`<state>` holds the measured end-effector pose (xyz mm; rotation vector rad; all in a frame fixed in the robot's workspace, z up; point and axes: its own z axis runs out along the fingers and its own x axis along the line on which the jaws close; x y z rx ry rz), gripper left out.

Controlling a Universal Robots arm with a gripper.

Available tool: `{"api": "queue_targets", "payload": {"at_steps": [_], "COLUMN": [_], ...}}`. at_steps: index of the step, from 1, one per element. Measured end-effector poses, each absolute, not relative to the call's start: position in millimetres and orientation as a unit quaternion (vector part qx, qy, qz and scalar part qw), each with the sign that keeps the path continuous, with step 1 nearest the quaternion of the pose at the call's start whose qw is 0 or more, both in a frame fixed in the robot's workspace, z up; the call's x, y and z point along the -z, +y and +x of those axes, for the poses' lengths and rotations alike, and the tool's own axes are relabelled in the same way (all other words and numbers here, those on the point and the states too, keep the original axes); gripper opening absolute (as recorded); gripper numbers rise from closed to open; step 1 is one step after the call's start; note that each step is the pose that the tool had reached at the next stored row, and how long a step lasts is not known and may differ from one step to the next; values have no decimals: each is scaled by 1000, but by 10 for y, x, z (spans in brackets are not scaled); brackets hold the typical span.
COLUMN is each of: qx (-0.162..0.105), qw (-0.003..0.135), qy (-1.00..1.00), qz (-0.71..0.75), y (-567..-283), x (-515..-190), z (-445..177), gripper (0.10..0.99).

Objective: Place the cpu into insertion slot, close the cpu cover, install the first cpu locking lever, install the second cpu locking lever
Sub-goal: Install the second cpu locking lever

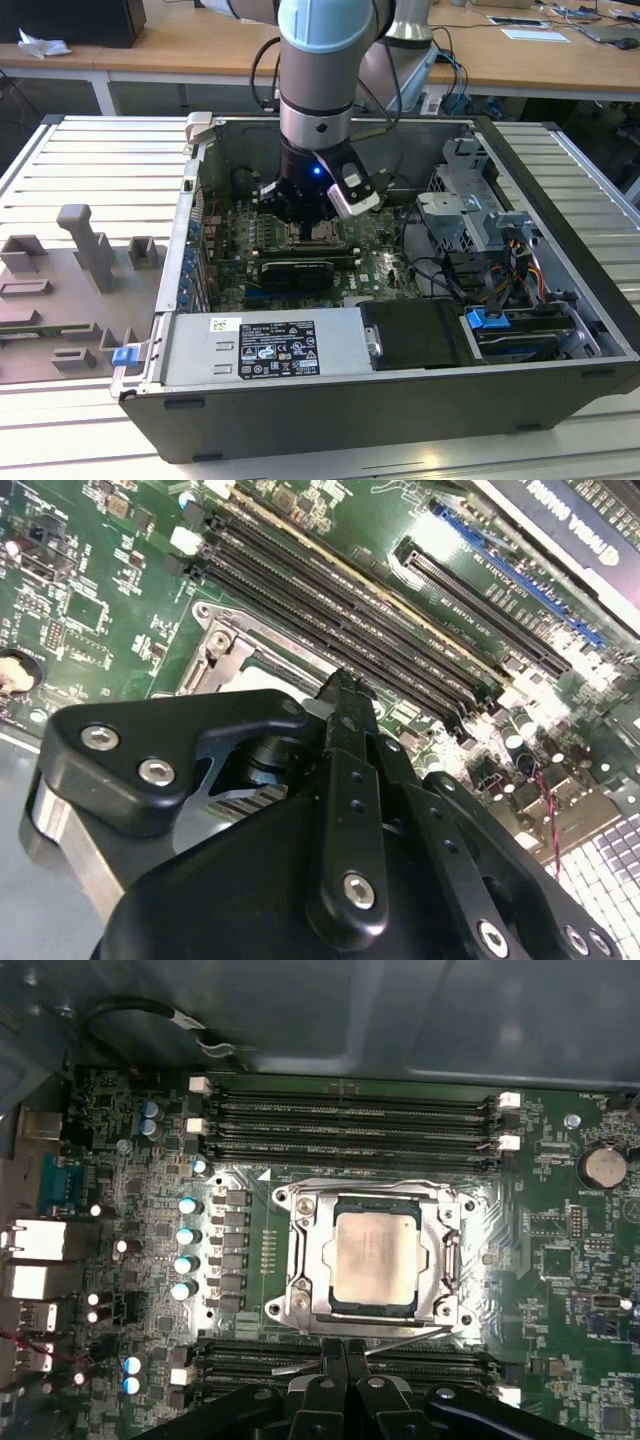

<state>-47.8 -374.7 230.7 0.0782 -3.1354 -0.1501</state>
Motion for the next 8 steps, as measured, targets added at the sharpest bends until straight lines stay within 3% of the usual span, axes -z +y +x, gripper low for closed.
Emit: {"api": "queue_targets", "payload": {"at_steps": [4, 8], "qx": [74, 78], "qw": [0, 0], "qy": [-997, -997], "qz": [25, 25], "y": [-3800, -3824], "x": [-2302, -2284], "z": [-506, -610], "gripper": [106, 106]}}
